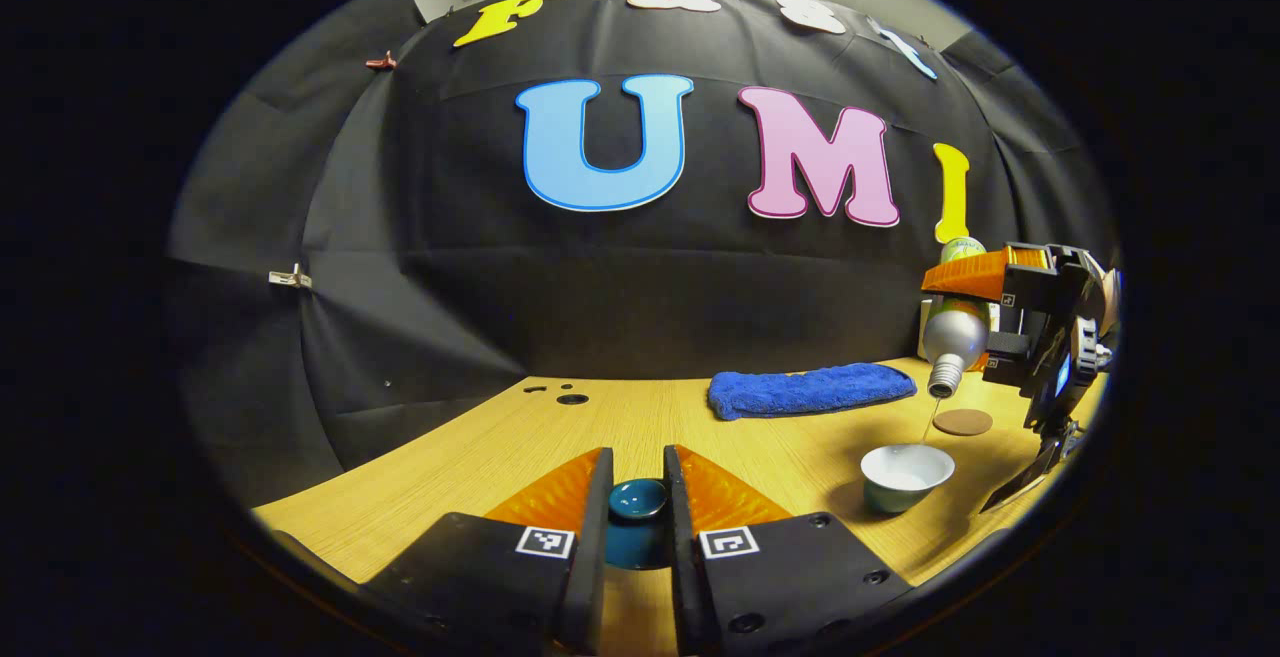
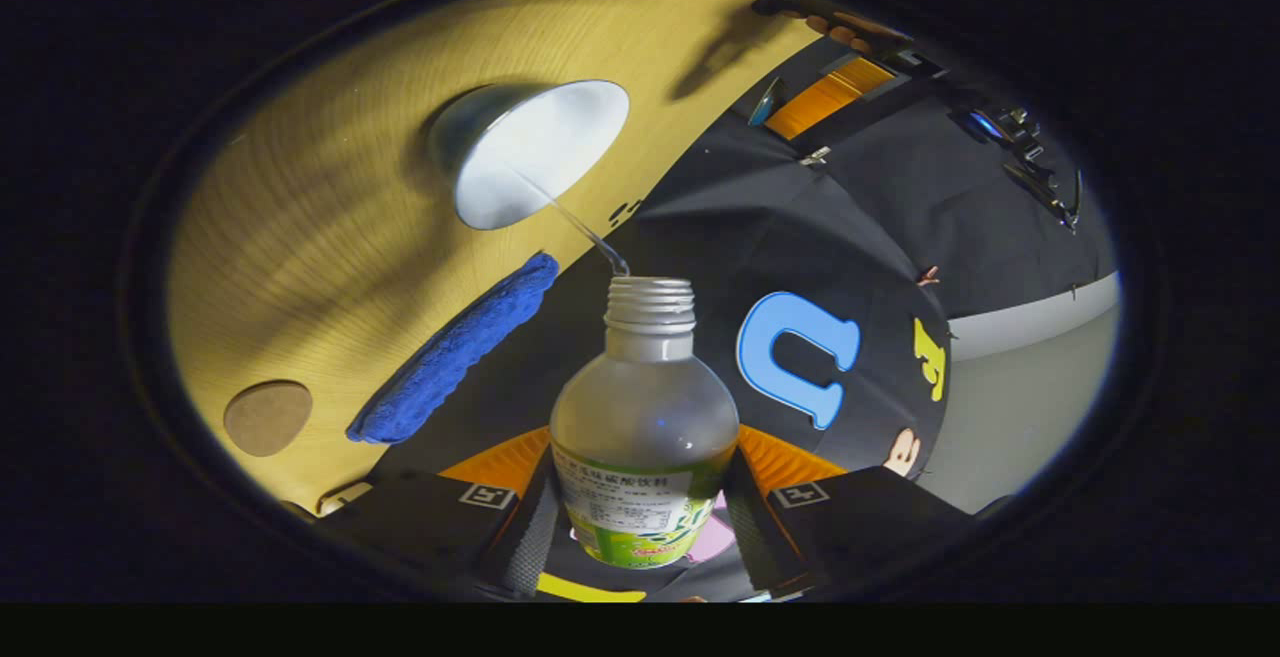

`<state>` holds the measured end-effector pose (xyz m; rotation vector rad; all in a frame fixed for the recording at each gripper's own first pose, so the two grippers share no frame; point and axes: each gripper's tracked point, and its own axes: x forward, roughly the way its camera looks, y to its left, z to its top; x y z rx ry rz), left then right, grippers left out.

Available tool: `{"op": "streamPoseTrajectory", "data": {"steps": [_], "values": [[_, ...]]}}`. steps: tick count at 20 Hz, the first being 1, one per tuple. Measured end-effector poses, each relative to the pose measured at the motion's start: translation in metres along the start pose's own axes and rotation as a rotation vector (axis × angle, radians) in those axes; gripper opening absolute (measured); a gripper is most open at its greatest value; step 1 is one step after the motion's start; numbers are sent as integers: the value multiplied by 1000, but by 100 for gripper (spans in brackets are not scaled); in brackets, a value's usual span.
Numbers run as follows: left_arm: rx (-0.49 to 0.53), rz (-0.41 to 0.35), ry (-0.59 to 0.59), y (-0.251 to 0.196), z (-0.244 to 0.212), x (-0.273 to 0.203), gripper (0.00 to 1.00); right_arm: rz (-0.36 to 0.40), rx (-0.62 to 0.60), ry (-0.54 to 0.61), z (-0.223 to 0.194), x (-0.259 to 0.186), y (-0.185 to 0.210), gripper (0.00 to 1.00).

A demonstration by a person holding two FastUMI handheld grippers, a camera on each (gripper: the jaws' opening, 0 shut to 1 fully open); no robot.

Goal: Open the teacup lid with one hand, grasp the water bottle and pour water into the teacup with the other hand; after pouring, place the water bottle on the coaster and then close the teacup lid.

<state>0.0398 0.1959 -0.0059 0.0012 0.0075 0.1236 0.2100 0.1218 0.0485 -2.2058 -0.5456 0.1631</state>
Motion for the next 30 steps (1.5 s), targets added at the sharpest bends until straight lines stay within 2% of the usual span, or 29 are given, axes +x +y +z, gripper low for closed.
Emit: {"op": "streamPoseTrajectory", "data": {"steps": [2,3,4,7,8,9,15,16,17,19,24,25,26,30], "values": [[0,0,0,0,-1,0,31,-11,-4,-6,2,-1,-4,77],[0,0,0,0,-1,0,34,-21,-12,-12,4,-2,-6,80],[0,0,0,0,0,0,31,-29,-22,-18,5,-1,-9,77],[0,-1,0,0,-1,0,34,-54,-48,-21,6,-1,-15,80],[0,-1,0,0,0,0,34,-66,-57,-19,5,0,-17,75],[0,-1,0,0,0,0,31,-74,-63,-15,5,-1,-20,77],[0,0,-1,0,-1,1,34,-81,-68,-24,8,-1,-21,77],[0,0,-1,0,-1,1,34,-83,-69,-26,9,-1,-21,75],[0,0,-1,0,-1,1,31,-83,-71,-28,9,-1,-21,77],[0,0,-1,0,-1,1,31,-85,-74,-31,10,-1,-22,77],[0,0,-1,0,-1,1,34,-86,-70,-28,10,0,-22,77],[0,0,-1,0,-1,1,31,-86,-71,-29,10,-1,-23,80],[0,0,-1,0,-1,1,31,-88,-72,-29,10,0,-23,77],[0,0,-2,0,-1,1,34,-84,-71,-25,10,-1,-22,77]]}}
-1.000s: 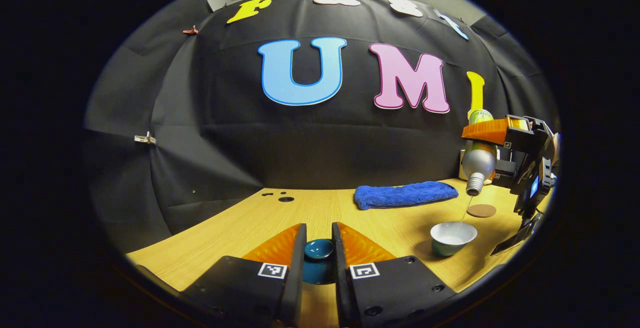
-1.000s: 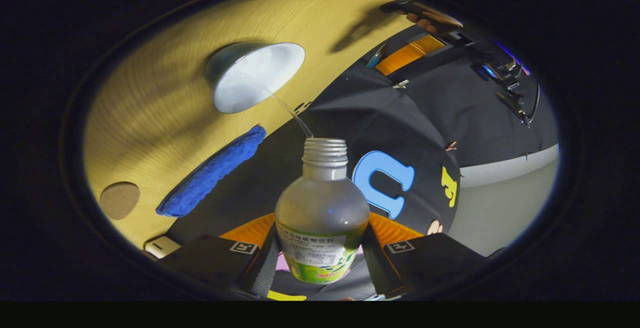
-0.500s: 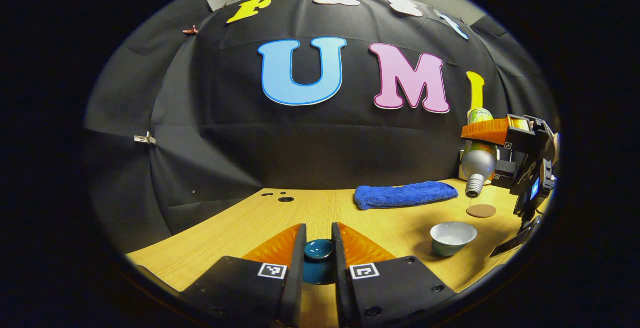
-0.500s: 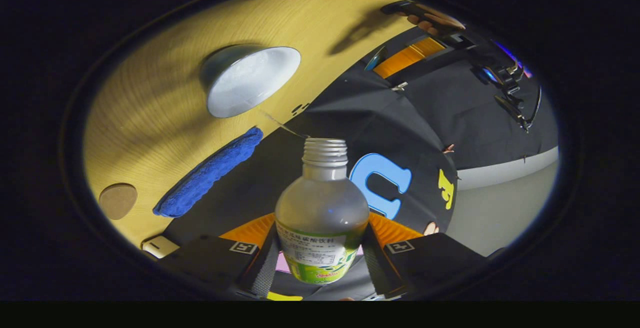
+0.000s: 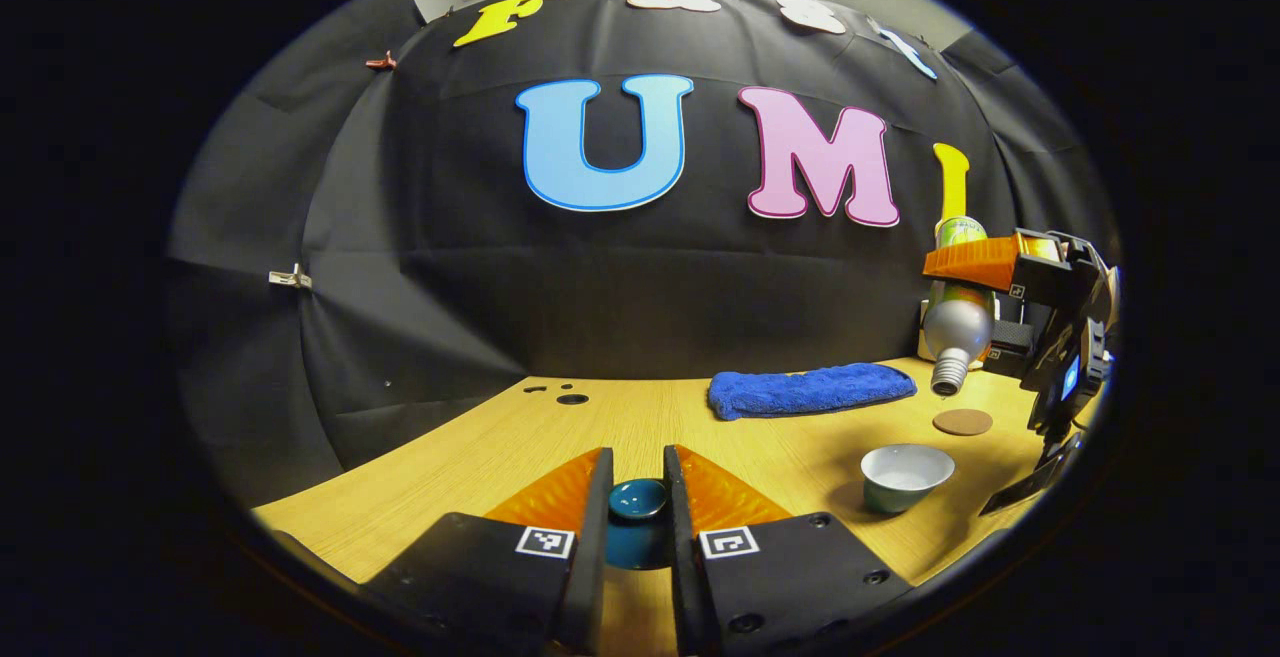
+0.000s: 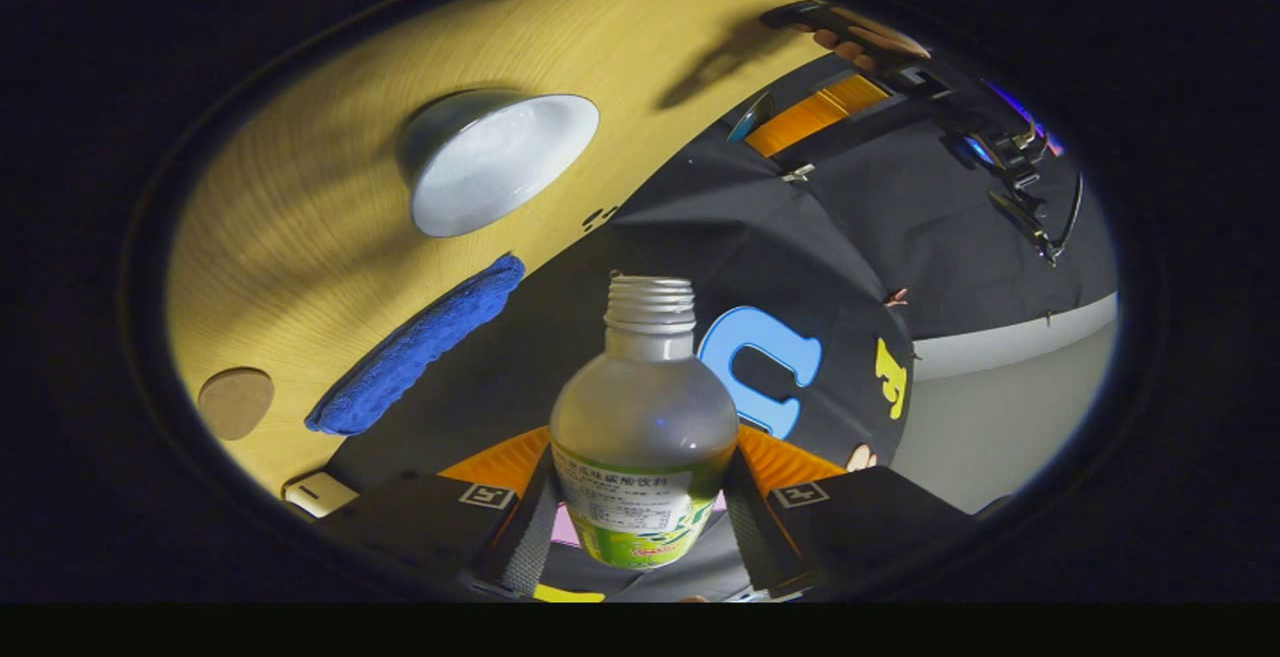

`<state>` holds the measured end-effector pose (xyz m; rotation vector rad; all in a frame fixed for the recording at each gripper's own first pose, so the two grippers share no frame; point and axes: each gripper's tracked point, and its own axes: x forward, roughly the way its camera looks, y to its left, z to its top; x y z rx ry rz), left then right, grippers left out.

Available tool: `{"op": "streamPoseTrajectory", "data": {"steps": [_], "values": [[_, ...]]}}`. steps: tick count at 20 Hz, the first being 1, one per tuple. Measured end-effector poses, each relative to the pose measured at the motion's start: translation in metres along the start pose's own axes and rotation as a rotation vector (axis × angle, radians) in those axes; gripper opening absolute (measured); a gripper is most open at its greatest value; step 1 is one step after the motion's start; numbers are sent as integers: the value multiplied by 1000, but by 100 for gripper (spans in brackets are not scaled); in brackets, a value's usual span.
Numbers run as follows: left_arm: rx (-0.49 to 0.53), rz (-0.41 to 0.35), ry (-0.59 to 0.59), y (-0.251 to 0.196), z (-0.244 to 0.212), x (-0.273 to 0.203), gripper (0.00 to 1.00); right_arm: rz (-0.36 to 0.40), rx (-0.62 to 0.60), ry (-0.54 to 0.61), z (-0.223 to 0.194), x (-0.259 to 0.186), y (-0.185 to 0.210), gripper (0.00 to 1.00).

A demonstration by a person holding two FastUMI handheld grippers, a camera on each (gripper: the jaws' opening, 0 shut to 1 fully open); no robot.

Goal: Open the teacup lid with one hand, grasp the water bottle and pour water into the teacup with the other hand; after pouring, place the water bottle on the coaster and then close the teacup lid.

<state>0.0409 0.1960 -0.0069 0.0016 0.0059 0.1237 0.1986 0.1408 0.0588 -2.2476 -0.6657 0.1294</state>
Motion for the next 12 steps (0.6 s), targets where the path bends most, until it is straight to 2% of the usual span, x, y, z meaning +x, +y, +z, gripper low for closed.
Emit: {"op": "streamPoseTrajectory", "data": {"steps": [2,7,8,10,12], "values": [[0,0,0,0,0,1,31,-2,-5,1,0,0,-1,77],[0,0,0,0,0,0,34,7,20,15,-3,-2,1,78],[0,0,0,0,0,0,34,8,42,10,-1,-3,1,75],[-1,-9,0,-1,0,0,31,18,132,22,-4,-10,2,77],[1,-15,-1,-1,0,-2,34,42,230,55,-7,-18,7,78]]}}
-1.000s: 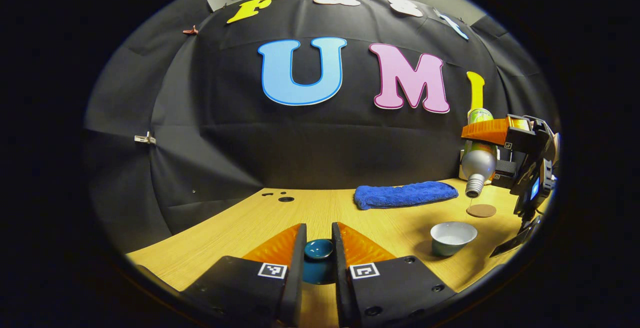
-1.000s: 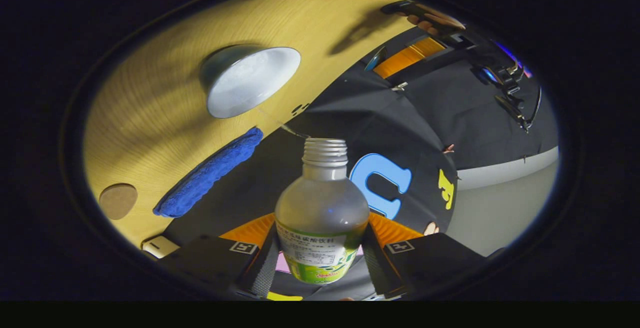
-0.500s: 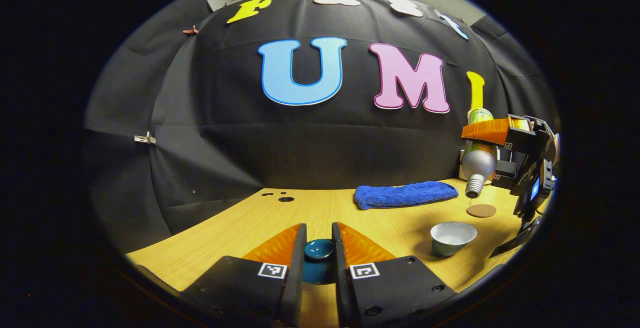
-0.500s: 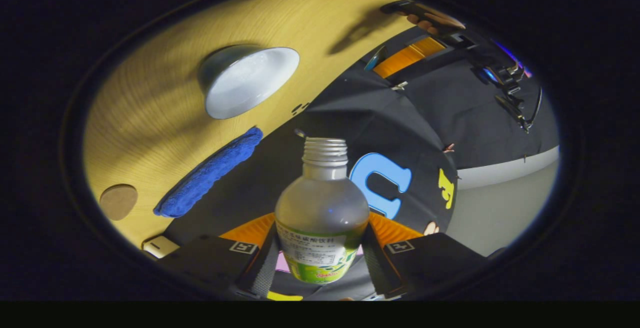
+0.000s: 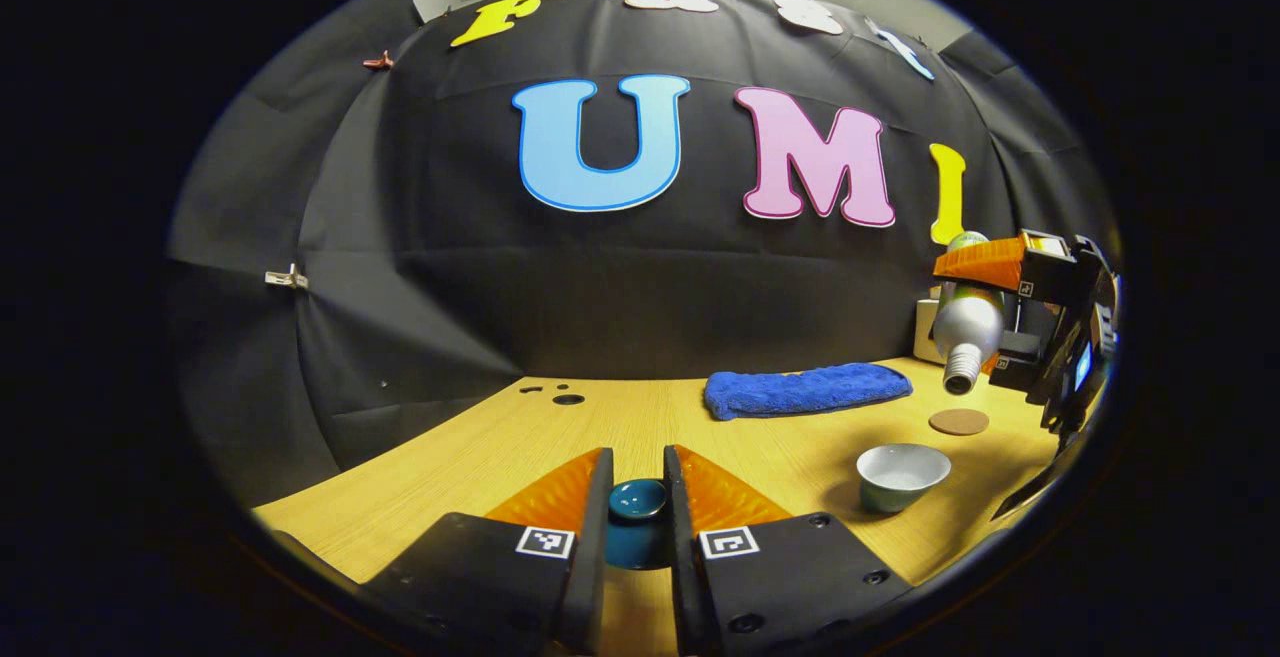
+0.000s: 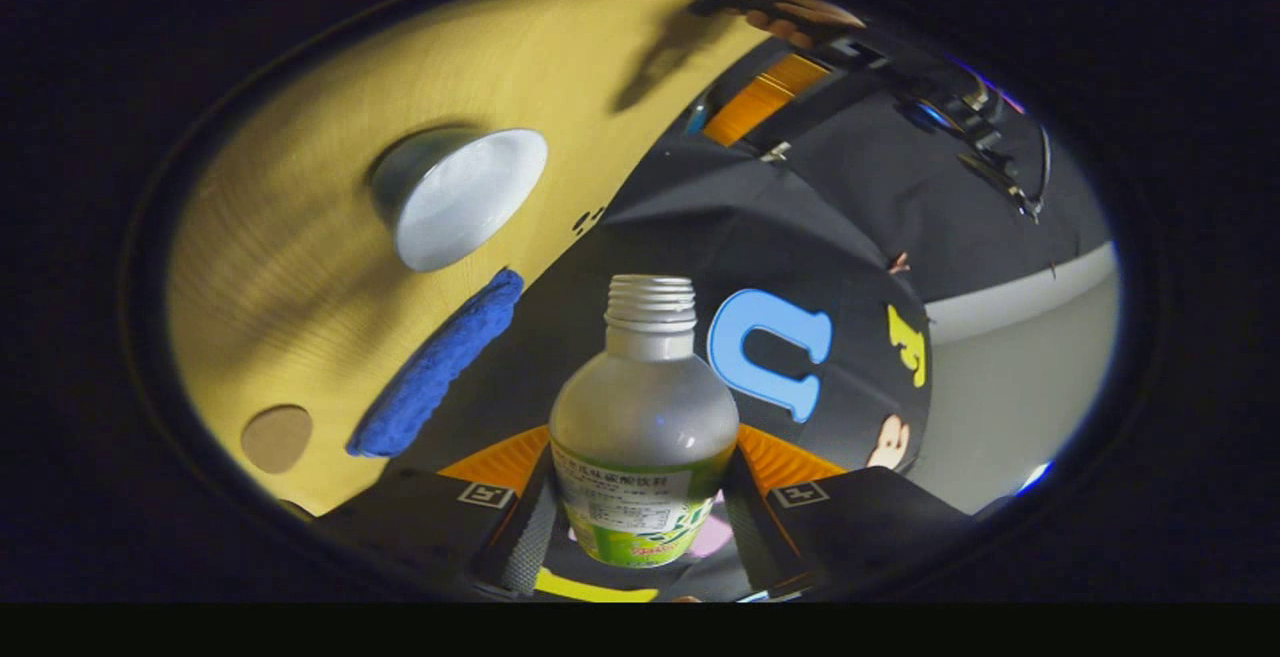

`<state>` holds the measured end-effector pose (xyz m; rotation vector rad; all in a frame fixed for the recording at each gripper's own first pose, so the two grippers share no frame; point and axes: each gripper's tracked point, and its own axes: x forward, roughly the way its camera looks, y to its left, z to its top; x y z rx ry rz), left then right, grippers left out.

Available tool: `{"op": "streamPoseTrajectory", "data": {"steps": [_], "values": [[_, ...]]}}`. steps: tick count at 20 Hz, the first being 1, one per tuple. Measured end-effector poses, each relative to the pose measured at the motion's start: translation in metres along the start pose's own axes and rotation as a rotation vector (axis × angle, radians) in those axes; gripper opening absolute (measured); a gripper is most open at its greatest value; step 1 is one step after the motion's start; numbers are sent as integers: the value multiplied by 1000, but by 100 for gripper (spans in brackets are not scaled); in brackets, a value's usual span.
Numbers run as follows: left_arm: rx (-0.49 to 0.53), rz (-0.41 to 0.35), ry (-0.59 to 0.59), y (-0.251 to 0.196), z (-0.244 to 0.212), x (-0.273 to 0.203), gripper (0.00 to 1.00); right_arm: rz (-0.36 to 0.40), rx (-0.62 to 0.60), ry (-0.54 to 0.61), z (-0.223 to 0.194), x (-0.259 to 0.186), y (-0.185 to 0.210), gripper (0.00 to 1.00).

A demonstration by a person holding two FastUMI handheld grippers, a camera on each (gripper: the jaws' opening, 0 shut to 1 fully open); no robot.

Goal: Open the teacup lid with one hand, grasp the water bottle and pour water into the teacup with the other hand; after pouring, place the water bottle on the coaster and then close the teacup lid.

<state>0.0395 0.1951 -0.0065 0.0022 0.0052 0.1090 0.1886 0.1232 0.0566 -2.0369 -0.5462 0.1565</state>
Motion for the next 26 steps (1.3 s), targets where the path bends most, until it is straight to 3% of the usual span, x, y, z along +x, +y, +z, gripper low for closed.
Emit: {"op": "streamPoseTrajectory", "data": {"steps": [2,4,6,15,19,21,23,26], "values": [[0,0,0,0,0,1,31,22,102,36,-8,-6,4,78],[1,0,0,0,0,1,34,91,318,93,-18,-16,22,78],[1,2,0,0,-1,1,31,113,530,150,-34,-28,28,78],[-1,32,0,4,-1,0,31,56,1298,363,-96,-67,22,78],[0,11,-4,-3,0,-3,31,-10,1634,329,-108,-63,5,78],[2,-8,-1,-10,-3,-10,32,-45,1758,287,-112,-57,2,78],[-38,-14,-1,-20,1,-17,34,-75,1809,279,-123,-51,11,78],[-86,-51,-11,-43,13,-26,31,-37,1902,287,-123,-39,45,78]]}}
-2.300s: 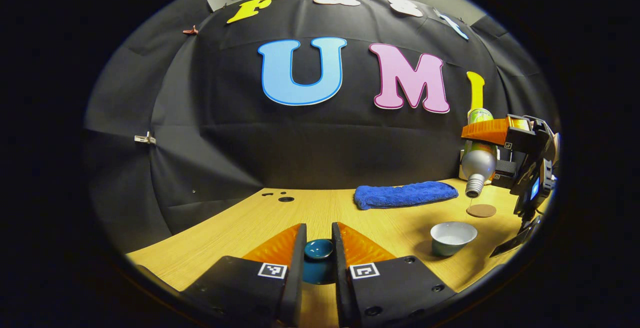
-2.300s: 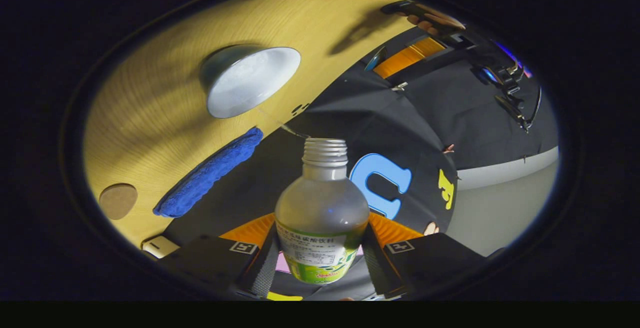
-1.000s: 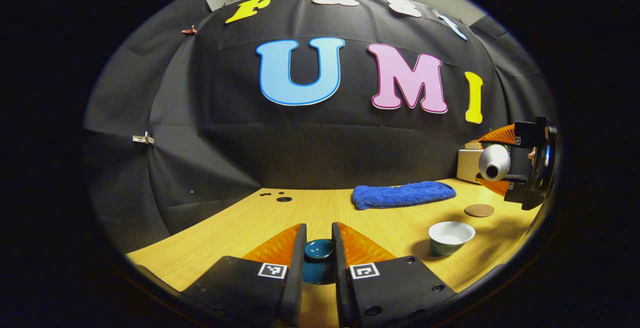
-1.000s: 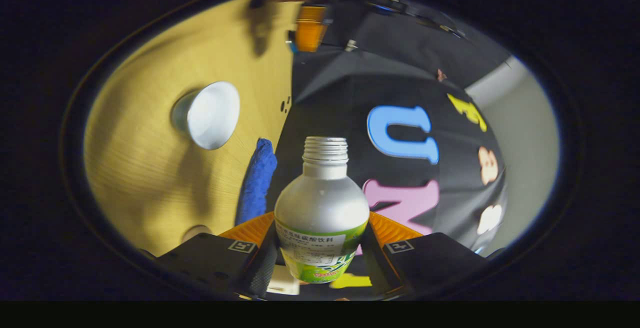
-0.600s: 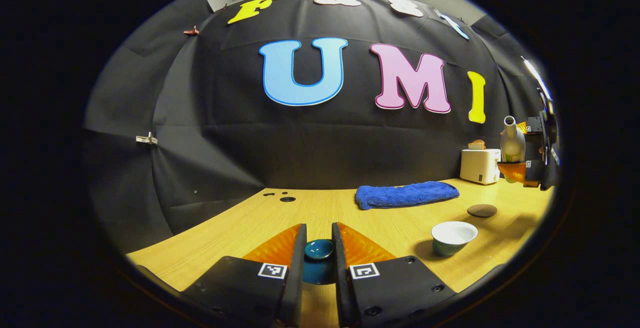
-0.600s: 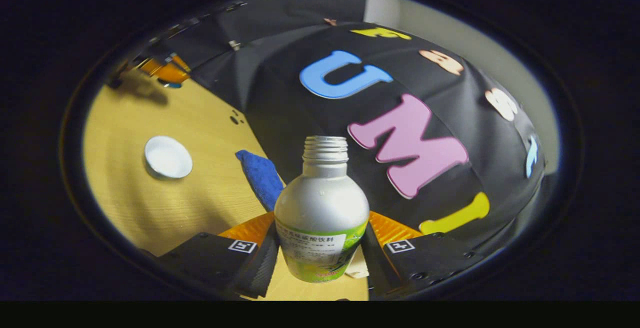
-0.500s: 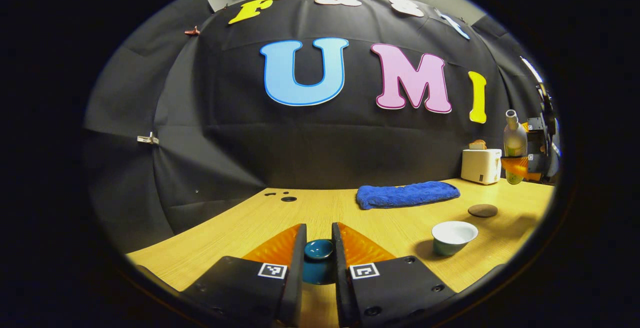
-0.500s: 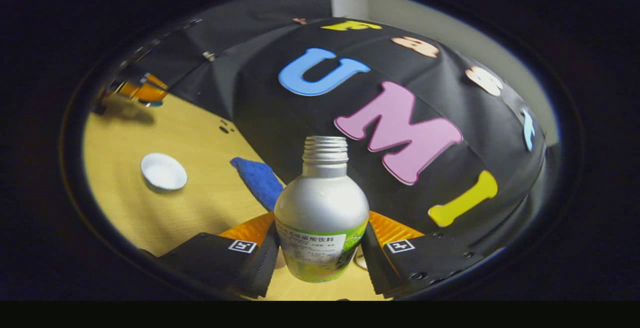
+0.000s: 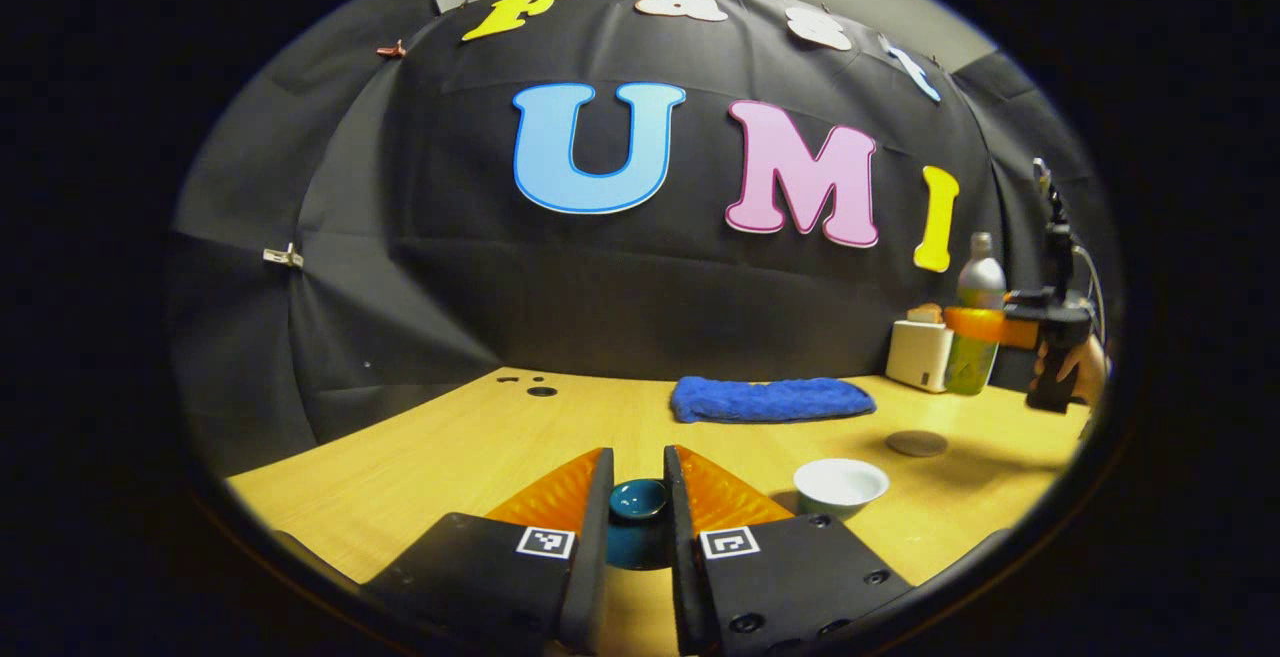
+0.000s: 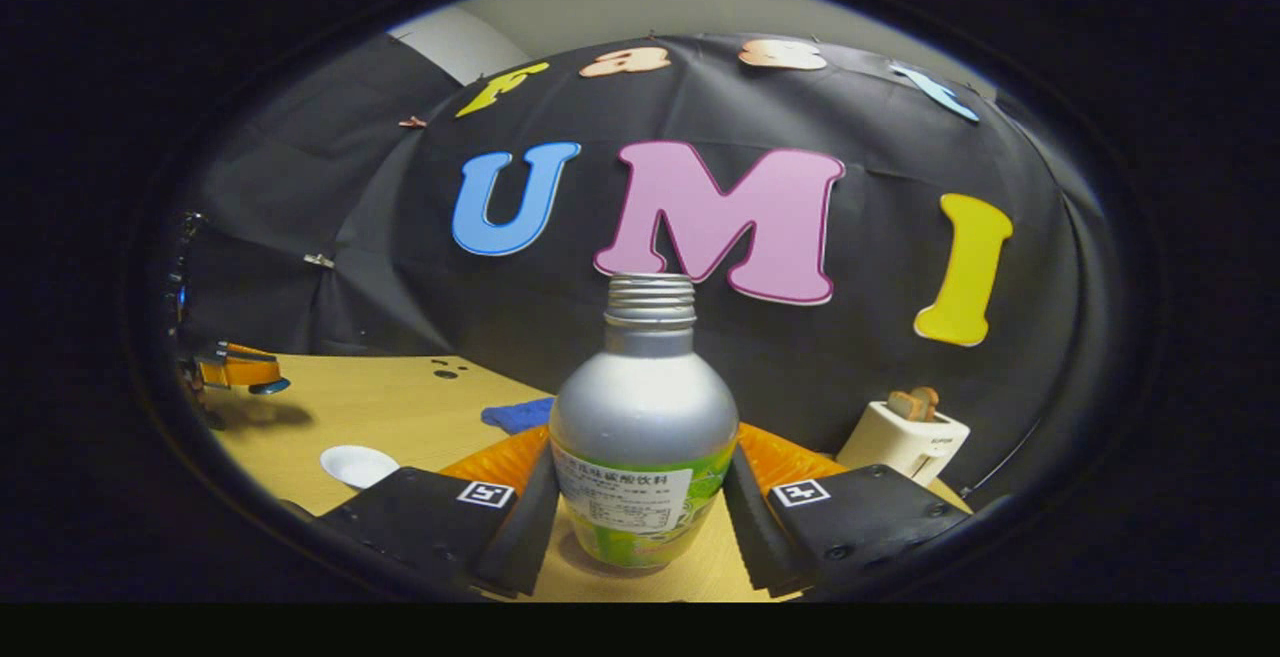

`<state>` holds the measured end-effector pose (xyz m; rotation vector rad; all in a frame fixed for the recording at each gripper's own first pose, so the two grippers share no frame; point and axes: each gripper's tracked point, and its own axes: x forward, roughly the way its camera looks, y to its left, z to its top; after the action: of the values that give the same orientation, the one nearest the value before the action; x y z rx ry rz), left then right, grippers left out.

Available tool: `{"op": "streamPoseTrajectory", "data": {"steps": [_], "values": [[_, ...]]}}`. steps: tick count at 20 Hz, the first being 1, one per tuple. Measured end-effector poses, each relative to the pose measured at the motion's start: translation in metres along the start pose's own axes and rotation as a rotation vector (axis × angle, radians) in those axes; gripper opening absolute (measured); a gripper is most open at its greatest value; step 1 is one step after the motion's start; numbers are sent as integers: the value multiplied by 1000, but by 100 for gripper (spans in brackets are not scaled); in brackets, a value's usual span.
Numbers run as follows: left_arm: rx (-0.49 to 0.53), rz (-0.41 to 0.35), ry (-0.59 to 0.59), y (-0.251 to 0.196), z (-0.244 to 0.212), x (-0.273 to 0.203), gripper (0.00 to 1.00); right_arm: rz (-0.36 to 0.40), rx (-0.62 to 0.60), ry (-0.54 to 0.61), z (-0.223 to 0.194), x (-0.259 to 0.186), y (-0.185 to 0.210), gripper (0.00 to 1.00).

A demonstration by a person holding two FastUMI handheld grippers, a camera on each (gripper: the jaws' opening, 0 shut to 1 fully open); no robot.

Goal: Open the teacup lid with one hand, grasp the water bottle and pour water into the teacup with the other hand; after pouring, place the water bottle on the coaster and then close the teacup lid.

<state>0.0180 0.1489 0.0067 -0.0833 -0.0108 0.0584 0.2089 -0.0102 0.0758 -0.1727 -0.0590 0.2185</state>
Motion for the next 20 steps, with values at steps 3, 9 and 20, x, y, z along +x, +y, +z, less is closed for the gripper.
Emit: {"op": "streamPoseTrajectory", "data": {"steps": [3,9,20], "values": [[26,-25,-36,-18,21,-6,31,29,141,58,-34,18,-3,78],[60,-54,-105,-37,50,-20,31,-61,177,105,-76,30,-27,79],[-33,-32,-57,-24,30,-23,31,-121,164,142,-98,31,-29,83]]}}
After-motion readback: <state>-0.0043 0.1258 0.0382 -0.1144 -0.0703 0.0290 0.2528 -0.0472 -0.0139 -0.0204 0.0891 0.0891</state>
